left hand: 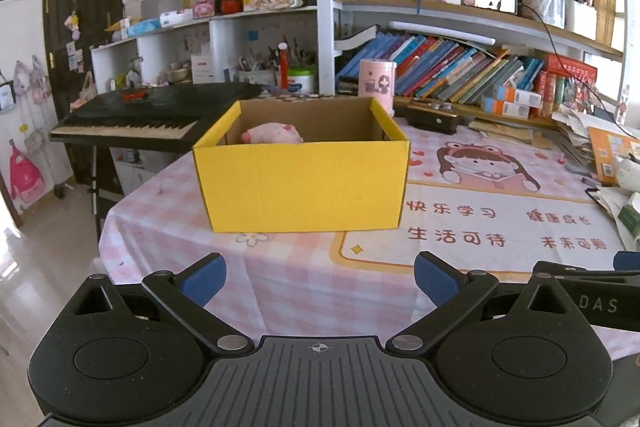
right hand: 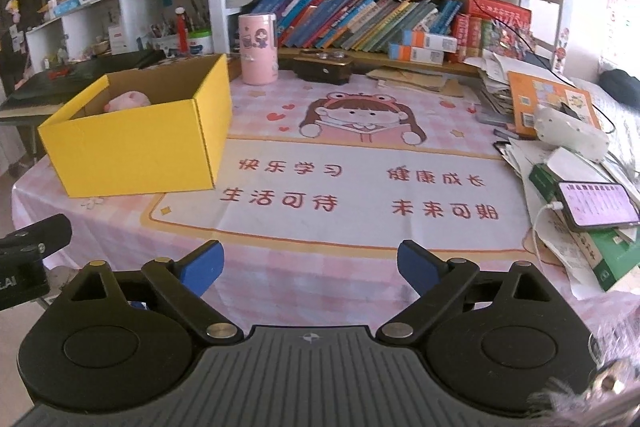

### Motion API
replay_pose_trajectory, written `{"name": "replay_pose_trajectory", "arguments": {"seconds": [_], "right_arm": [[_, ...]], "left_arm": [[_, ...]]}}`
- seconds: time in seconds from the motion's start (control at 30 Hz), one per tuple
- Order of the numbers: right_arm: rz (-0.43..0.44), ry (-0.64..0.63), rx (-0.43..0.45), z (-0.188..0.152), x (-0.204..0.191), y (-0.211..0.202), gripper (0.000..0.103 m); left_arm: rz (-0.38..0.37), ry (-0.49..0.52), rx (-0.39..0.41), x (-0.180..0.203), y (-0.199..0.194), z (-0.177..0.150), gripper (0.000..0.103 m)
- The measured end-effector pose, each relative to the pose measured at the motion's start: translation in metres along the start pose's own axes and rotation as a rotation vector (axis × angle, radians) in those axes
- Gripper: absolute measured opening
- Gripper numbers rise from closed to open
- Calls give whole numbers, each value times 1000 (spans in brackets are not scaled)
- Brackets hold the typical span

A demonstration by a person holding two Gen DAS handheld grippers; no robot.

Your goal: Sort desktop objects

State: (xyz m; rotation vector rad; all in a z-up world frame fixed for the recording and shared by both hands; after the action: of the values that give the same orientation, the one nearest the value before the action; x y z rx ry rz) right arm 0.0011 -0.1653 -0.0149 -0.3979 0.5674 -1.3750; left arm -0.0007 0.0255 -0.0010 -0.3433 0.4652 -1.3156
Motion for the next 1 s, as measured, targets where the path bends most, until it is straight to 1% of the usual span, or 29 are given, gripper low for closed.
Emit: {"name": "replay_pose_trajectory", "arguments": {"seconds": [0.27,0.77,1.0], "right_arm": [[-3,5,-4,-3,4,-4,94],[9,1,2,-8,6,-12,94],[7,6,-13,-7,5,-11,94]], "left_arm": [[-4,6,-8,5,-2,-3,102],[-15,34,-72,11,0,-10,103],[-23,39,-69,12,0,-10,103]]}}
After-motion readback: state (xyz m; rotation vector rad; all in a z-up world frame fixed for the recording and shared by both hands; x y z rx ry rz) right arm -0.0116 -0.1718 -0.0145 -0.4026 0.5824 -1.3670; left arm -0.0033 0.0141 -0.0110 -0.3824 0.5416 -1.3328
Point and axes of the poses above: each gripper's, at about its wrist camera, not at the fingertips, and y roughly the way its jaws point, x to its right, z to its top, the point moved 1 cm from there along y, roughly the way its jaws point, and after that the axes turned 12 degrees about z, right-handed, at the moved point
